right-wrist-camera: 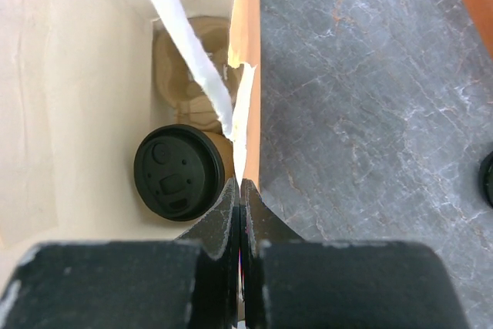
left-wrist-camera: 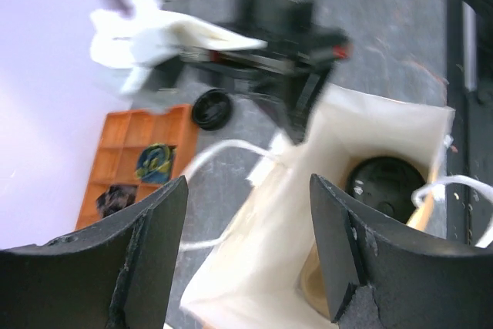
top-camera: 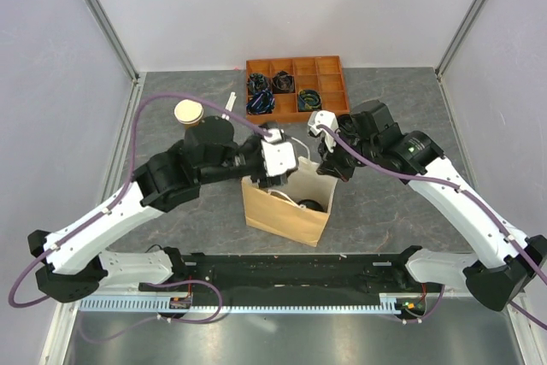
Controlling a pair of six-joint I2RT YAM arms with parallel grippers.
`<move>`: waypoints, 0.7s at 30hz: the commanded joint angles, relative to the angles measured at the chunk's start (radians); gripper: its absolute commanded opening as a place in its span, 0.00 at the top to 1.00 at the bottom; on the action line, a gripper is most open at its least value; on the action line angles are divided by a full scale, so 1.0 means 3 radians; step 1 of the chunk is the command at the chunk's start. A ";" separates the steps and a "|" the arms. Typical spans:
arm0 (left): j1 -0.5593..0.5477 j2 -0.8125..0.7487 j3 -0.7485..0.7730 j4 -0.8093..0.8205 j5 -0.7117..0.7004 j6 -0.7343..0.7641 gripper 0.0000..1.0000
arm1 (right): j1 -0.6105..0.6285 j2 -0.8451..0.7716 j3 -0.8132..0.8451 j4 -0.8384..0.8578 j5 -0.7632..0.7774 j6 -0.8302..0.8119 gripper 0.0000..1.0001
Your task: Pack the takeout coffee
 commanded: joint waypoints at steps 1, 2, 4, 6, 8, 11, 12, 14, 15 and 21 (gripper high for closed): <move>0.0298 0.0067 0.0375 0.0070 -0.0121 -0.0627 0.28 | 0.0015 0.0068 0.0130 0.0023 0.0146 -0.0069 1.00; 0.0436 0.0093 0.0421 0.0060 -0.0110 -0.0704 0.29 | 0.0015 0.0078 0.0140 0.0029 0.0156 -0.0074 1.00; 0.0580 0.0124 0.0554 0.0029 -0.0095 -0.0944 0.29 | 0.0010 0.0083 0.0160 0.0023 0.0166 -0.0095 1.00; 0.0795 0.0175 0.0686 -0.0006 -0.0044 -0.1093 0.29 | 0.0010 0.0093 0.0191 0.0023 0.0171 -0.0100 0.99; 0.1009 0.0221 0.0774 -0.0078 -0.0013 -0.1318 0.28 | 0.0005 0.0103 0.0222 0.0018 0.0171 -0.0080 0.95; 0.1330 0.0308 0.0912 -0.0195 0.0068 -0.1574 0.28 | 0.0000 0.0114 0.0262 0.0003 0.0177 -0.0039 0.87; 0.1428 0.0364 0.0973 -0.0236 0.0104 -0.1696 0.28 | 0.0005 0.0109 0.0273 -0.0002 0.0177 -0.0028 0.85; 0.1729 0.0446 0.1034 -0.0379 0.0150 -0.1809 0.28 | 0.0005 0.0104 0.0298 -0.0012 0.0177 -0.0013 0.79; 0.1827 0.0552 0.1085 -0.0430 0.0186 -0.1860 0.28 | 0.0005 0.0109 0.0303 -0.0012 0.0177 -0.0008 0.77; 0.2354 0.1013 0.1295 -0.0870 0.0293 -0.1830 0.21 | -0.0010 0.0088 0.0380 -0.0028 0.0202 0.0033 0.46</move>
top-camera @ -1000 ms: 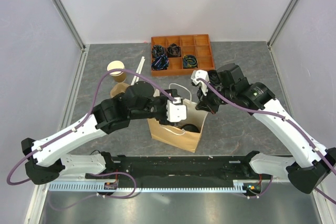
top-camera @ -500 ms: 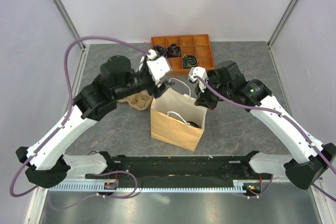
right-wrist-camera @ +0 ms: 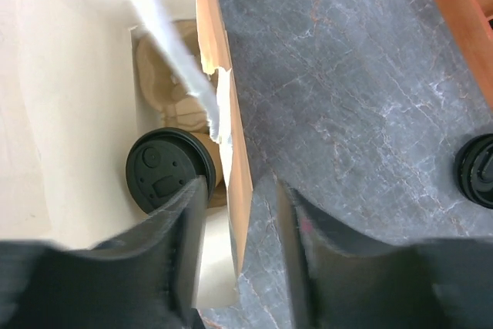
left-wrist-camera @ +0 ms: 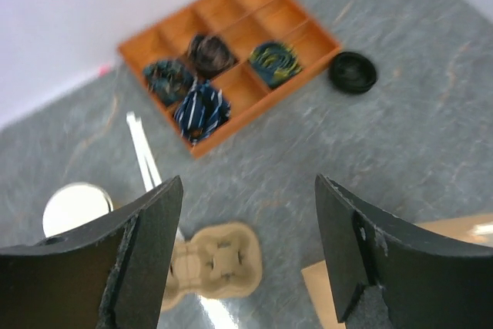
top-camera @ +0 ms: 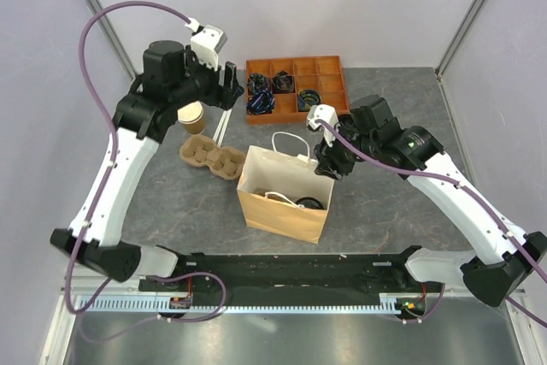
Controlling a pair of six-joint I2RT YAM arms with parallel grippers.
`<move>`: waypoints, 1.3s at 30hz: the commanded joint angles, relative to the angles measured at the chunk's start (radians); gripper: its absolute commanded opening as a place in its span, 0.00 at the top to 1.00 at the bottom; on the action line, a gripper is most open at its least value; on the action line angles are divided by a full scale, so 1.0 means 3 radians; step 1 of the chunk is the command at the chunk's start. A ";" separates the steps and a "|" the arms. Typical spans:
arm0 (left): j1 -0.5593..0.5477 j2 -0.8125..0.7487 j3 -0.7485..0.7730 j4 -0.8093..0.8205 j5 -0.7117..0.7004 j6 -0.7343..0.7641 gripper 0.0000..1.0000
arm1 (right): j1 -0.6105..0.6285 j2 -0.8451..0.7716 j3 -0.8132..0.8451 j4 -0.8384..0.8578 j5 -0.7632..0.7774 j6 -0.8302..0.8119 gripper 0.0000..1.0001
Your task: Pack the takeout coffee
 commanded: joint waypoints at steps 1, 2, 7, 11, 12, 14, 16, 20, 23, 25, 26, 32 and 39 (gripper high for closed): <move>0.0313 0.0411 0.0234 -0.0444 0.0183 -0.0189 0.18 | -0.0009 -0.0024 0.0215 0.0019 0.0037 0.0042 0.43; 0.0355 0.0458 0.0244 -0.0475 0.0213 -0.0183 0.14 | -0.0004 -0.0024 0.0250 0.0024 0.0037 0.0057 0.41; 0.0447 0.0786 0.0367 -0.0588 0.0214 0.0016 0.00 | -0.0024 -0.0039 0.0404 -0.0006 0.0042 0.0119 0.28; 0.0468 0.1189 0.0576 -0.0685 0.0112 0.0128 0.00 | -0.0045 -0.0075 0.0567 -0.0011 0.0017 0.0216 0.15; 0.0468 0.1271 0.0607 -0.0685 0.0081 0.0159 0.00 | -0.0055 -0.0080 0.0603 -0.0011 0.0022 0.0241 0.09; 0.0478 0.1425 0.0754 -0.0700 0.0045 0.0185 0.03 | -0.0070 -0.0100 0.0716 -0.0011 0.0047 0.0303 0.02; 0.0488 0.1680 0.0883 -0.0716 0.0045 0.0180 0.10 | -0.0075 -0.0116 0.0843 -0.0006 0.0098 0.0333 0.02; 0.0509 0.2069 0.1143 -0.0711 -0.0026 0.0215 0.26 | -0.0131 -0.0136 0.1063 0.0019 0.0343 0.0420 0.02; 0.0514 0.2320 0.1221 -0.0680 -0.0093 0.0251 0.36 | -0.0243 -0.0172 0.1161 0.0065 0.0364 0.0542 0.02; 0.0519 0.2483 0.1236 -0.0670 -0.0098 0.0261 0.39 | -0.0336 -0.0157 0.1222 0.0101 0.0349 0.0594 0.02; 0.0524 0.2539 0.1251 -0.0665 -0.0164 0.0267 0.40 | -0.0427 -0.0141 0.1248 0.0106 0.0339 0.0640 0.02; 0.0591 0.2851 0.1272 -0.0609 -0.0292 0.0261 0.46 | -0.0816 0.0027 0.1345 0.0193 0.0093 0.0906 0.02; 0.0703 0.3026 0.1251 -0.0568 -0.0323 0.0297 0.47 | -0.0996 0.0176 0.1350 0.0214 -0.0024 0.1008 0.02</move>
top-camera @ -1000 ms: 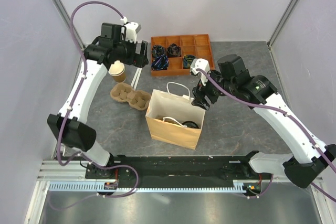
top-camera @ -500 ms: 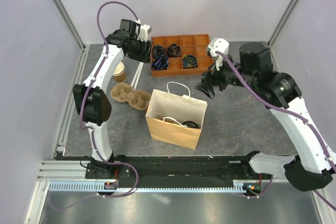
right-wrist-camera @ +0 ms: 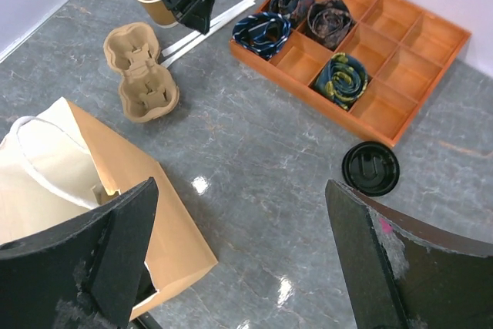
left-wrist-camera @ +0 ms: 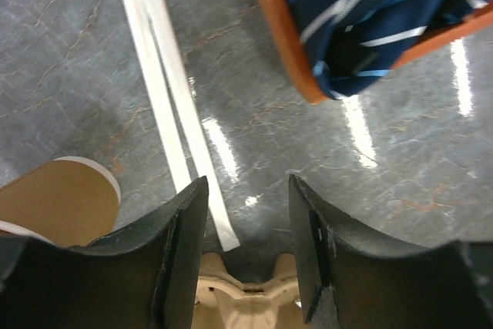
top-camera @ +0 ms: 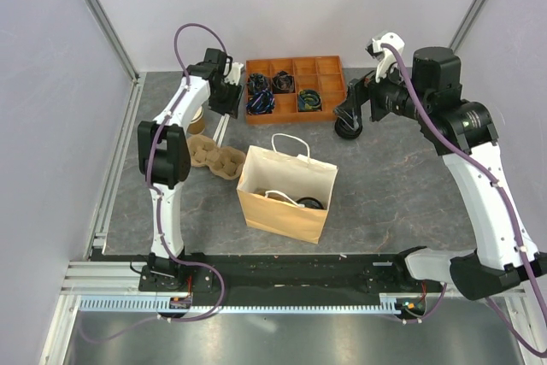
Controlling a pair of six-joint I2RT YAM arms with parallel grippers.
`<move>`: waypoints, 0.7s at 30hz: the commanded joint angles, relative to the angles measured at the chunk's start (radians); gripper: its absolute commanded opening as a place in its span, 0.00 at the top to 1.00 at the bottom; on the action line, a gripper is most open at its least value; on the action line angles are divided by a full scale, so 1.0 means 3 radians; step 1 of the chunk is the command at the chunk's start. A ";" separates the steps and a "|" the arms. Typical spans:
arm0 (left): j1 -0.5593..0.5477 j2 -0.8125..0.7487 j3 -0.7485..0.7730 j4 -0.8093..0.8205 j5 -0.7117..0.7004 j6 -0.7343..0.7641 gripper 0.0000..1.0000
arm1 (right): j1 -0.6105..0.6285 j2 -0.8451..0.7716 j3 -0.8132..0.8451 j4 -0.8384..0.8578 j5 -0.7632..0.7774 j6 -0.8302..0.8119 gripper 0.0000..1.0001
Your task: Pack the takeout coffee
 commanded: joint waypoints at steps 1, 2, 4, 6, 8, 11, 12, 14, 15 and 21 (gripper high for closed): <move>0.0084 0.0072 0.0135 0.0099 -0.0068 0.0138 0.47 | -0.0079 0.0055 0.0099 0.0123 -0.0159 0.0161 0.02; 0.0089 0.0087 0.0135 0.0099 -0.0068 0.0149 0.47 | -0.0094 0.0065 0.0099 0.0123 -0.0169 0.0167 0.02; 0.0104 0.0143 0.0145 0.0104 -0.0057 0.0159 0.47 | -0.0115 0.0086 0.0099 0.0123 -0.0200 0.0177 0.02; 0.0125 0.0194 0.0145 0.0119 -0.0052 0.0169 0.47 | -0.0120 0.0101 0.0099 0.0123 -0.0216 0.0177 0.02; 0.0135 0.0215 0.0140 0.0145 -0.0052 0.0195 0.47 | -0.0125 0.0111 0.0104 0.0118 -0.0236 0.0177 0.02; 0.0145 0.0251 0.0130 0.0165 -0.0011 0.0220 0.48 | -0.0125 0.0121 0.0114 0.0118 -0.0246 0.0182 0.02; 0.0145 0.0271 0.0130 0.0165 0.0004 0.0230 0.48 | -0.0130 0.0126 0.0104 0.0118 -0.0246 0.0182 0.02; 0.0145 0.0292 0.0135 0.0170 0.0030 0.0256 0.49 | -0.0130 0.0137 0.0099 0.0118 -0.0256 0.0182 0.02; 0.0145 0.0307 0.0145 0.0170 0.0035 0.0271 0.49 | -0.0130 0.0142 0.0094 0.0118 -0.0262 0.0177 0.02; 0.0145 0.0404 0.0156 0.0196 0.0035 0.0287 0.52 | -0.0135 0.0167 0.0094 0.0113 -0.0267 0.0172 0.02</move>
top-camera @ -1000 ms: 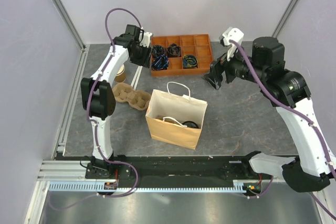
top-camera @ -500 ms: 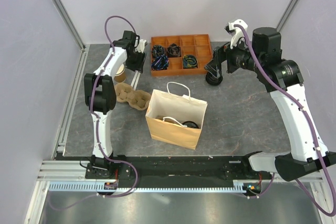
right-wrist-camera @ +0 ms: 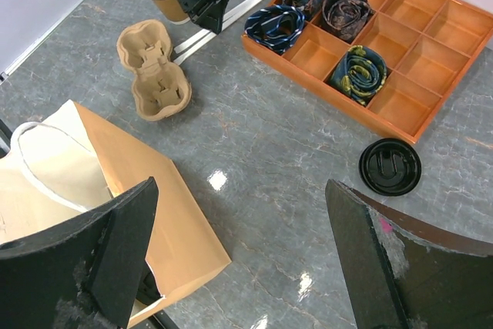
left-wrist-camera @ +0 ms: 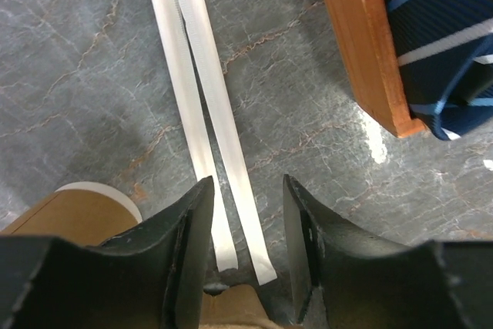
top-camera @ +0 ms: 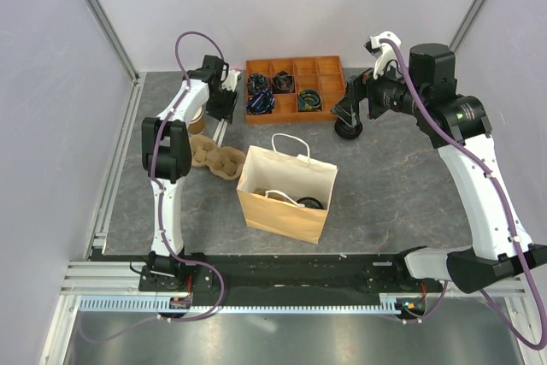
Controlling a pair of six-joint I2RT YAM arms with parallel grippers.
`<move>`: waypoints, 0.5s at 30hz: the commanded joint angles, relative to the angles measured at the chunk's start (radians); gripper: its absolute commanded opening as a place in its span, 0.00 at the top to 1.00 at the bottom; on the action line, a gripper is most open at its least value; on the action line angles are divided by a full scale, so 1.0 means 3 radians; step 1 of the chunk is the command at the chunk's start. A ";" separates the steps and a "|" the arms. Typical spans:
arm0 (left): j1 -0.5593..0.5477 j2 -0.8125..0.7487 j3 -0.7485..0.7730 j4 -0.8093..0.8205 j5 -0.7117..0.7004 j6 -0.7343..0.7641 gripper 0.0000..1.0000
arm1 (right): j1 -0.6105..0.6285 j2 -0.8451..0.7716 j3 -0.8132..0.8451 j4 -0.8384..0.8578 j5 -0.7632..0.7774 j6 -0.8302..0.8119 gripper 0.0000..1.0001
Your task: Pack the takeout coffee
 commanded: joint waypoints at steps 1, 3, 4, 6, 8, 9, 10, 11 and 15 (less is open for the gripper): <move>0.0012 0.0113 0.0114 0.0097 0.0056 0.0130 0.52 | -0.0021 0.0021 0.0099 0.0100 -0.0063 0.0035 0.02; 0.0012 0.0139 0.0114 0.0097 0.0046 0.0130 0.53 | -0.0021 0.0036 0.0119 0.0095 -0.0068 0.0029 0.02; 0.0012 0.0154 0.0114 0.0102 0.0051 0.0130 0.52 | -0.0021 0.0037 0.0119 0.0095 -0.0068 0.0024 0.02; 0.0012 0.0195 0.0119 0.0107 0.0046 0.0146 0.52 | -0.0021 0.0042 0.0124 0.0090 -0.0073 0.0019 0.02; 0.0007 0.0236 0.0129 0.0112 0.0051 0.0146 0.53 | -0.0031 0.0047 0.0125 0.0095 -0.0073 0.0019 0.02; 0.0007 0.0241 0.0129 0.0117 0.0061 0.0151 0.54 | -0.0031 0.0047 0.0125 0.0095 -0.0068 0.0019 0.02; 0.0001 0.0251 0.0129 0.0117 0.0061 0.0146 0.54 | -0.0036 0.0047 0.0125 0.0090 -0.0068 0.0014 0.02; -0.0009 0.0261 0.0119 0.0117 0.0067 0.0151 0.55 | -0.0026 0.0052 0.0125 0.0090 -0.0068 0.0014 0.02; -0.0055 0.0348 0.0114 0.0138 -0.0035 0.0166 0.58 | -0.0031 0.0072 0.0130 0.0090 -0.0073 0.0019 0.02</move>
